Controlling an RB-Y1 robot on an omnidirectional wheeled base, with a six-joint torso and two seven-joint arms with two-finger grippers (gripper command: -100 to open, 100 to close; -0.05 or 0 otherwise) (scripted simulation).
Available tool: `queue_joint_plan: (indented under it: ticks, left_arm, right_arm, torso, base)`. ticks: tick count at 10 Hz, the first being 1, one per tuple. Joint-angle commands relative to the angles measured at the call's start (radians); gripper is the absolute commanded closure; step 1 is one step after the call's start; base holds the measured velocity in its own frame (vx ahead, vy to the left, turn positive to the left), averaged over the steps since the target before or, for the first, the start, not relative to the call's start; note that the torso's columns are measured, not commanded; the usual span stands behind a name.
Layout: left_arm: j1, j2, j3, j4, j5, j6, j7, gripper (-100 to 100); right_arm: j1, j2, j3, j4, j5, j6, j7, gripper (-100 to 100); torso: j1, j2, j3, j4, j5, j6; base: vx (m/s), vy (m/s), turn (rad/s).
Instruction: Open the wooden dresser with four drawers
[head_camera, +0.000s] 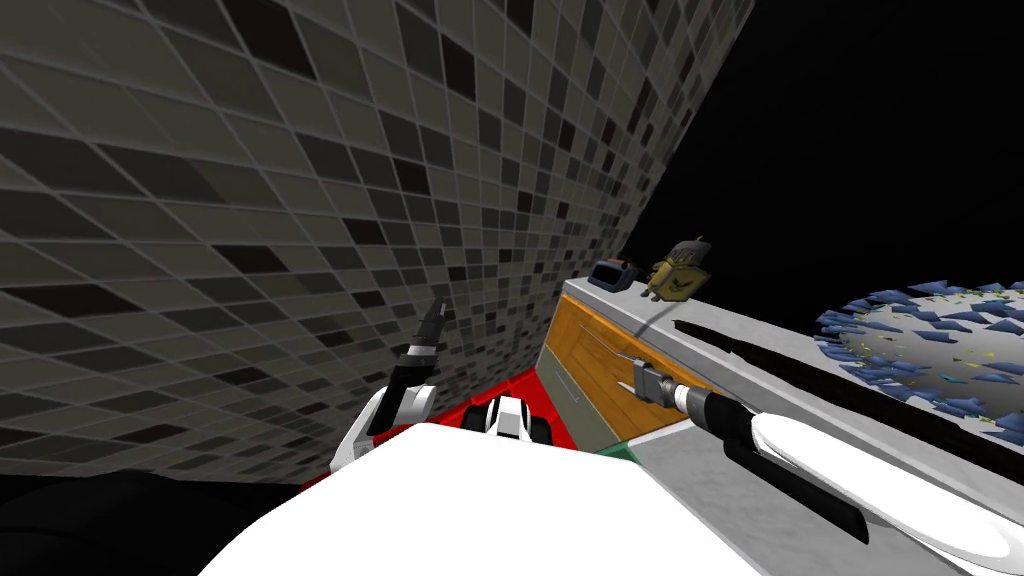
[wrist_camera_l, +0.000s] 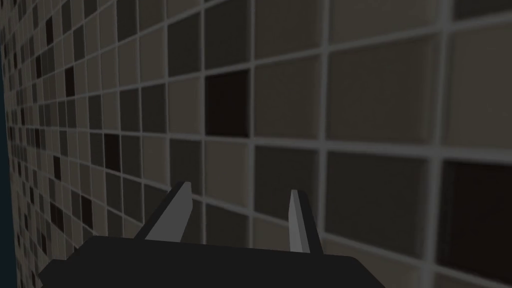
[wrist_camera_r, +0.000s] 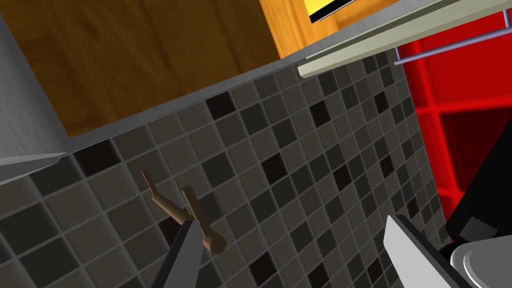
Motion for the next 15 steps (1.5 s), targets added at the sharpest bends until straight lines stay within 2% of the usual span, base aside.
queue_joint_plan:
  ticks: [1, 2, 3, 5, 9, 10, 12, 13, 14, 15]
  left_arm:
    - [-0.001, 0.000, 0.000, 0.000, 0.000, 0.000, 0.000, 0]
    - [-0.001, 0.000, 0.000, 0.000, 0.000, 0.000, 0.000, 0]
    - [0.000, 0.000, 0.000, 0.000, 0.000, 0.000, 0.000, 0]
    - [0.000, 0.000, 0.000, 0.000, 0.000, 0.000, 0.000, 0]
    - [0.000, 0.000, 0.000, 0.000, 0.000, 0.000, 0.000, 0]
    - [0.000, 0.000, 0.000, 0.000, 0.000, 0.000, 0.000, 0]
    - [0.000, 0.000, 0.000, 0.000, 0.000, 0.000, 0.000, 0]
    - [0.000, 0.000, 0.000, 0.000, 0.000, 0.000, 0.000, 0]
    - [0.000, 0.000, 0.000, 0.000, 0.000, 0.000, 0.000, 0]
    - [0.000, 0.000, 0.000, 0.000, 0.000, 0.000, 0.000, 0]
  right_arm:
    - [0.049, 0.017, -0.011, 0.078, -0.080, -0.065, 0.077, 100]
    - [0.049, 0.017, -0.011, 0.091, -0.103, -0.055, 0.084, 100]
    - [0.049, 0.017, -0.011, 0.114, -0.134, -0.069, 0.111, 100]
    - [0.049, 0.017, -0.011, 0.138, -0.143, -0.089, 0.113, 100]
    - [0.049, 0.017, -0.011, 0.138, -0.143, -0.089, 0.113, 100]
    - [-0.028, 0.034, -0.042, 0.129, -0.149, -0.069, 0.120, 100]
    - [-0.052, 0.049, -0.054, 0.116, -0.152, -0.065, 0.125, 100]
    - [-0.067, 0.059, -0.062, 0.106, -0.153, -0.062, 0.128, 100]
    - [-0.067, 0.047, -0.067, 0.108, -0.153, -0.049, 0.120, 100]
    - [-0.117, 0.099, -0.047, 0.156, -0.203, 0.001, 0.072, 100]
  torso:
    - [0.006, 0.000, 0.002, -0.004, -0.004, -0.008]
    - [0.005, -0.007, -0.002, -0.006, -0.006, -0.012]
    - [0.000, -0.009, -0.005, -0.005, -0.004, -0.002]
    - [-0.009, -0.005, -0.002, -0.005, -0.008, 0.003]
    - [-0.005, -0.003, 0.000, -0.005, -0.009, 0.001]
    - [-0.006, -0.003, 0.000, -0.006, -0.009, 0.002]
    - [0.011, 0.004, 0.002, 0.003, 0.003, -0.004]
    - [0.014, 0.004, 0.002, 0.003, 0.005, -0.004]
    - [0.011, 0.003, 0.001, 0.004, 0.006, -0.003]
    - [0.007, 0.004, 0.000, 0.008, 0.009, -0.002]
  base:
    - [-0.136, 0.088, 0.378]
    - [-0.099, 0.066, 0.144]
    - [-0.023, 0.042, -0.005]
    - [0.024, 0.003, -0.032]
    - [0.002, -0.008, 0.002]
    - [-0.087, 0.105, -0.075]
    - [-0.112, 0.140, -0.025]
    - [-0.095, 0.136, -0.011]
    - [-0.048, 0.067, -0.020]
    - [-0.090, 0.001, -0.285]
